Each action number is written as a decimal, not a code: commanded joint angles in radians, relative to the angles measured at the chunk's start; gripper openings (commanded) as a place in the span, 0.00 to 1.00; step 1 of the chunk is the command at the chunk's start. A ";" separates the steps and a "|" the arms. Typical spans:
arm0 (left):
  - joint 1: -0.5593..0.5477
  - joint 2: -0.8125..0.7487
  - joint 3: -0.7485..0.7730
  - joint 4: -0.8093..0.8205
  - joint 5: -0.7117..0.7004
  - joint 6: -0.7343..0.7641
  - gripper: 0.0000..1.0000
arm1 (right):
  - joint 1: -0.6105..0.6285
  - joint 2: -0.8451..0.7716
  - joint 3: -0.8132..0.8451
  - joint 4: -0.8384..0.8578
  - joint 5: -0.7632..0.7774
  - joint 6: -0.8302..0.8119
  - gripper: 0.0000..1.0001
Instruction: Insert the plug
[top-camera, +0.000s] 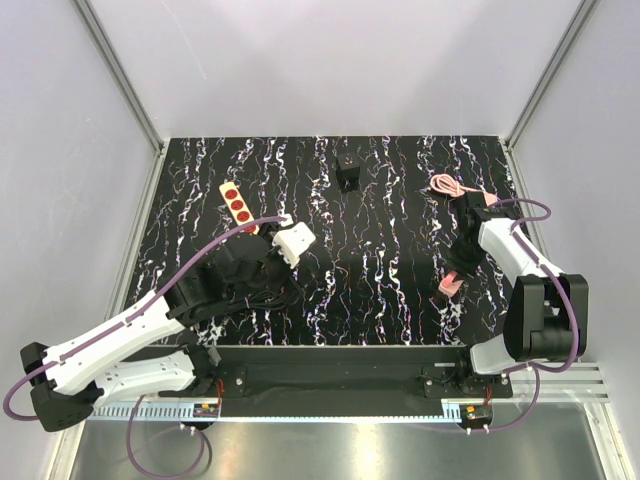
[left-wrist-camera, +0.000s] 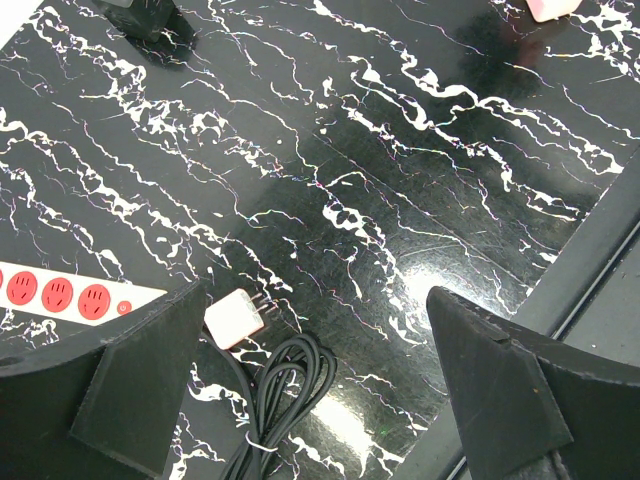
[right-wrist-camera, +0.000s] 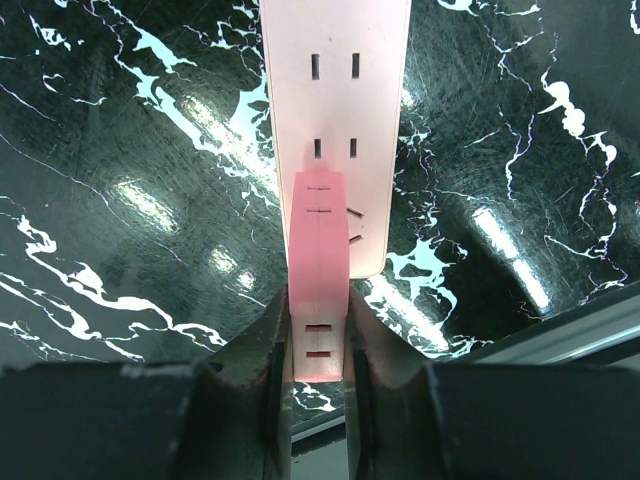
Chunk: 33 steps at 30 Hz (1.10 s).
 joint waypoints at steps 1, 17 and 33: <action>-0.004 -0.018 -0.001 0.024 0.007 0.012 0.99 | 0.002 0.088 -0.077 0.013 0.017 0.011 0.00; -0.004 -0.032 0.005 0.027 -0.091 -0.037 0.99 | 0.002 -0.014 0.263 -0.179 0.028 -0.015 0.79; 0.052 0.054 0.085 -0.011 -0.331 -0.209 0.99 | 0.100 -0.045 0.312 -0.039 -0.135 -0.106 1.00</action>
